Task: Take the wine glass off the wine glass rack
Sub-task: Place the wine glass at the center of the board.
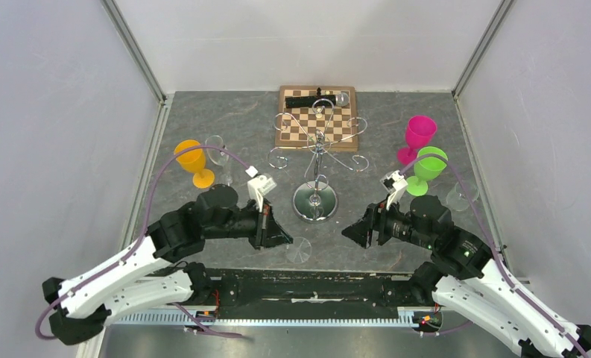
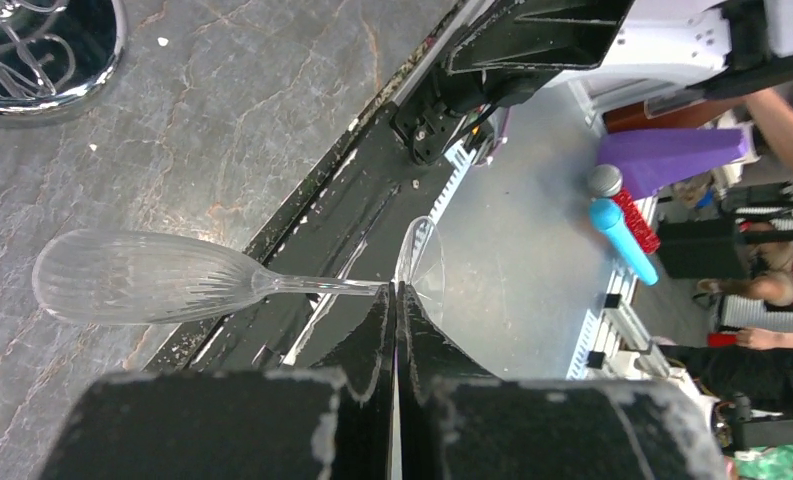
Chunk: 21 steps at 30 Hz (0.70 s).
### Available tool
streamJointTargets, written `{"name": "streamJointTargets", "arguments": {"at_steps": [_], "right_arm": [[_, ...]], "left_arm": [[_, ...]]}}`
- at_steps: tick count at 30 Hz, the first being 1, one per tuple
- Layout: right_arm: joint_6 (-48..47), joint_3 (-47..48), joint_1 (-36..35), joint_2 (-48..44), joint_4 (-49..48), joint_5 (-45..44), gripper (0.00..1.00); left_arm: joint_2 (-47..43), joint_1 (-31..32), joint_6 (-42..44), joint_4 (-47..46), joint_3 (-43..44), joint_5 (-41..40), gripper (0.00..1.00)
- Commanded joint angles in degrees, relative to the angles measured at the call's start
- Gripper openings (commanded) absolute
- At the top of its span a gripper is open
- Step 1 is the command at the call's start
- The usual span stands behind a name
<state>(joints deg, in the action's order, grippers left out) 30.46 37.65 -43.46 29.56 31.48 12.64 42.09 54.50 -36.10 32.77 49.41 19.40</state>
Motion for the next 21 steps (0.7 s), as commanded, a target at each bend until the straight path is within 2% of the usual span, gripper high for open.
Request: {"name": "streamJointTargets", "arguments": {"at_steps": [1,9,21], "right_arm": [[3.8,-1.4,0.2,-1.1,-4.4,4.2,0.73],[7.0,-4.6,0.1,-2.5,-5.8,7.9,0.73],[13.7,-9.6,0.1,-4.0,-11.7,14.3,0.73]], "left_arm": [[3.5,8.4,1.0,-2.6,4.5,-11.1,0.02],[10.5,23.2,7.1,-0.8,10.9,-26.5,0.02],[19.4,39.8,13.4,3.5,19.2,-47.5,0.02]]}}
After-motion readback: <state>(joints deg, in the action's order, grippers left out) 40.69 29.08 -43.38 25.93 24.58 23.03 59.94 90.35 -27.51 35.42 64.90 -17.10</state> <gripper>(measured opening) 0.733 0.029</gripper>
